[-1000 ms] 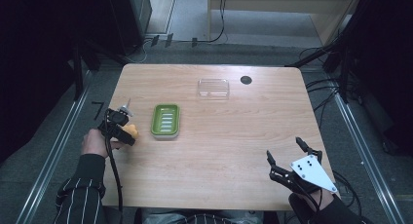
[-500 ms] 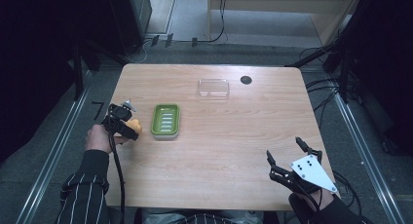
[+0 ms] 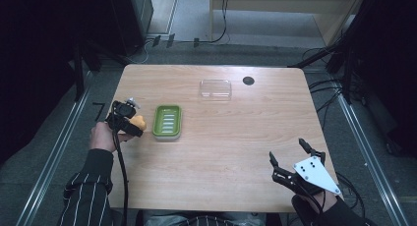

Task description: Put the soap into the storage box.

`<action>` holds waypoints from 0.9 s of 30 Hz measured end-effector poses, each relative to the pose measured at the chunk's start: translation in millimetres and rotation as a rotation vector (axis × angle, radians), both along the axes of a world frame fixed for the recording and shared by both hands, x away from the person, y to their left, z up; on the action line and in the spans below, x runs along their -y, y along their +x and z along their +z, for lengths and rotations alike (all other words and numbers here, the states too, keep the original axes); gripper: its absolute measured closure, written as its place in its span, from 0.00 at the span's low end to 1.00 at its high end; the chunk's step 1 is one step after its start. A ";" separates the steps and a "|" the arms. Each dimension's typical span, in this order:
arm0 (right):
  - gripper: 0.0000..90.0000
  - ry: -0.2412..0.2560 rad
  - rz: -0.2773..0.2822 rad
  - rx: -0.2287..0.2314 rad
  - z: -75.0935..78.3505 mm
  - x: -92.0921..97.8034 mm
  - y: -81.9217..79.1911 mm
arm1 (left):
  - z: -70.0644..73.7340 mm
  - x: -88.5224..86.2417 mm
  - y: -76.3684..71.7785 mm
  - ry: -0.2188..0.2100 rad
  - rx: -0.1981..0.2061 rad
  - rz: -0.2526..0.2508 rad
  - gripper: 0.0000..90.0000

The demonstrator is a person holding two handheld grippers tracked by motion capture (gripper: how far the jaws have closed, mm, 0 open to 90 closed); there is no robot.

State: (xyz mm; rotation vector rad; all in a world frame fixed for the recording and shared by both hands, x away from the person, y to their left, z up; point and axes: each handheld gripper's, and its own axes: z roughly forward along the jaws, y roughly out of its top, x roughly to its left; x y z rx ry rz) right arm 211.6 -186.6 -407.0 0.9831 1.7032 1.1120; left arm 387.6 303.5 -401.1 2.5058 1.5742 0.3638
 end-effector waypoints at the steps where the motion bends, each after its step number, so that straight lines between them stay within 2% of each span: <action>1: 0.15 0.001 0.000 0.000 0.0 0.0 0.0 | 0.8 0.5 0.9 -0.001 0.006 -0.001 0.44; 17: 0.15 0.001 -0.002 0.002 -0.1 0.4 0.1 | 7.0 21.0 13.3 -0.006 0.072 -0.021 0.44; 27: 0.15 0.000 -0.001 0.001 0.0 0.1 0.1 | 12.1 31.0 19.7 -0.024 0.094 -0.038 0.44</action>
